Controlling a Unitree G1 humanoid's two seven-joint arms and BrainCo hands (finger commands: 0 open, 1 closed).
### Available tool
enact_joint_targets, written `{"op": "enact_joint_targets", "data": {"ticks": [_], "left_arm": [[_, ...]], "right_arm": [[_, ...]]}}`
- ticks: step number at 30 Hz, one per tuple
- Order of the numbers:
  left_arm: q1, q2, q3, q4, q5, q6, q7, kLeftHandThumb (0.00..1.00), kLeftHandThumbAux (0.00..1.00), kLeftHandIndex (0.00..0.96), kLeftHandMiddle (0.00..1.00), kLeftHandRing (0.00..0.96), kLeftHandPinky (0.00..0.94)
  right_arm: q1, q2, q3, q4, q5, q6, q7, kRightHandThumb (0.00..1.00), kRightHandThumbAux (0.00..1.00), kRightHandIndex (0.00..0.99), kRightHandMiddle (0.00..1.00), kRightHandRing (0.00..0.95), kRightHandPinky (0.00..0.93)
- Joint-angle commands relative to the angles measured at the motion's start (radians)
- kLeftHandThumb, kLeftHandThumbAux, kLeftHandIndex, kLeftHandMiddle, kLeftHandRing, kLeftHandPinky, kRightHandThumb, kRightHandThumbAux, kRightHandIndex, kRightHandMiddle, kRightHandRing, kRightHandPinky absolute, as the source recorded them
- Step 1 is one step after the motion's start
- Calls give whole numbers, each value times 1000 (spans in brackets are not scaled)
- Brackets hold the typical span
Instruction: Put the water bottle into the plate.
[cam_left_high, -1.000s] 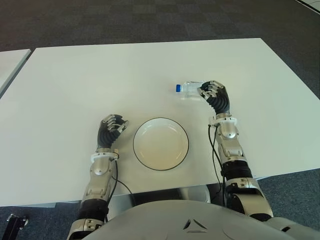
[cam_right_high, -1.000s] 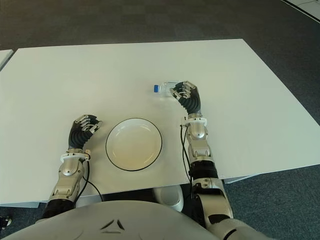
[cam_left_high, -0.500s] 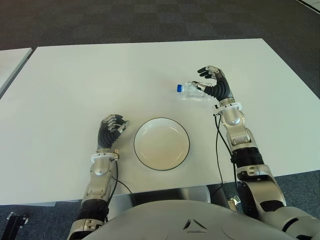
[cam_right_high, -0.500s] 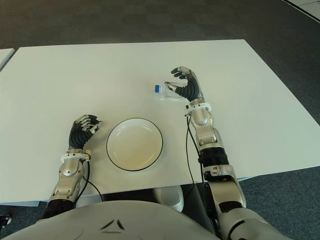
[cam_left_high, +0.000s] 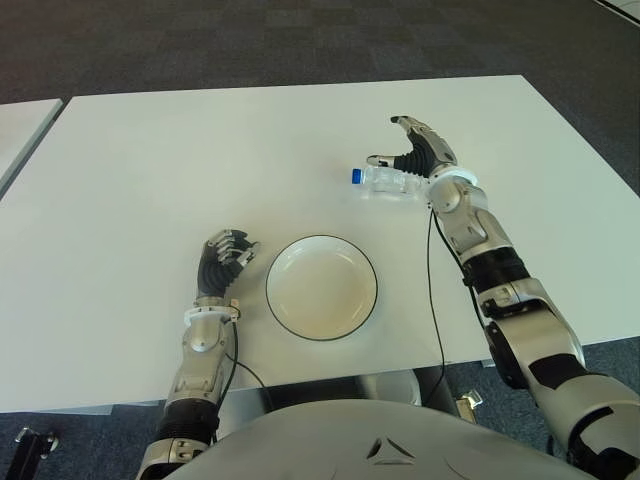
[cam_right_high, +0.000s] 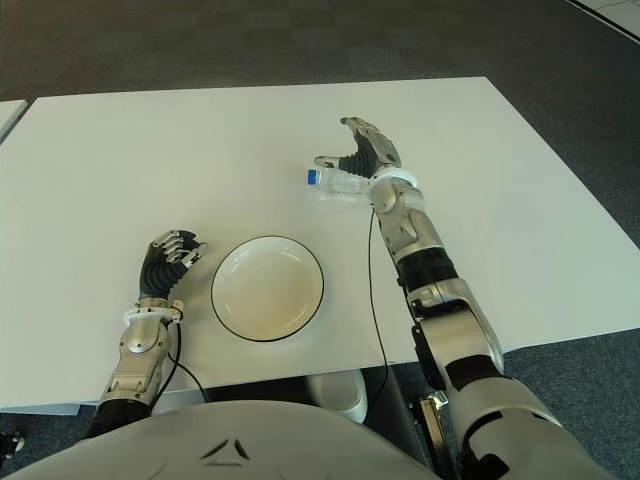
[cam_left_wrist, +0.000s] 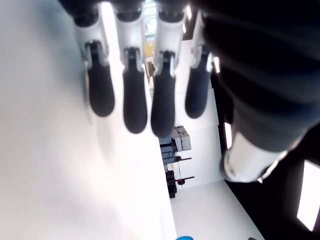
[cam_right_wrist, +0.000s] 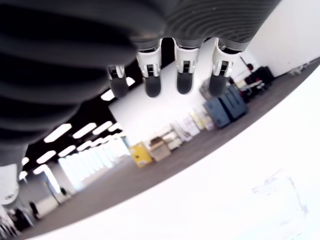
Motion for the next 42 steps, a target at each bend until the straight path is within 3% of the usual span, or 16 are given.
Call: {"op": "enact_joint_targets", "data": {"ticks": [1, 8, 18, 27, 33, 42], "left_arm": [[24, -5, -2, 12, 13, 25, 9, 705, 718, 428, 517, 505, 480], [27, 0, 1, 21, 2, 8, -4, 703, 719, 428, 511, 502, 482], [34, 2, 2, 11, 4, 12, -4, 703, 720, 428, 506, 496, 478], [43, 11, 2, -4, -3, 17, -20, 702, 721, 428, 508, 496, 476], [45, 5, 11, -22, -20, 58, -19, 704, 721, 428, 512, 496, 477], [45, -1, 10, -23, -6, 42, -3, 704, 720, 429, 513, 502, 484]], "right_arm": [[-102, 35, 81, 243, -50, 8, -29, 594, 334, 0, 0, 0, 0], [-198, 65, 153, 500, -72, -10, -42, 641, 290, 0, 0, 0, 0], [-250, 96, 232, 659, -87, 23, -26, 675, 314, 0, 0, 0, 0], [-243, 115, 285, 714, -97, 58, -14, 636, 397, 0, 0, 0, 0], [-234, 122, 311, 730, -101, 82, 20, 603, 443, 0, 0, 0, 0], [-189, 120, 341, 747, -105, 106, 60, 572, 481, 0, 0, 0, 0]]}}
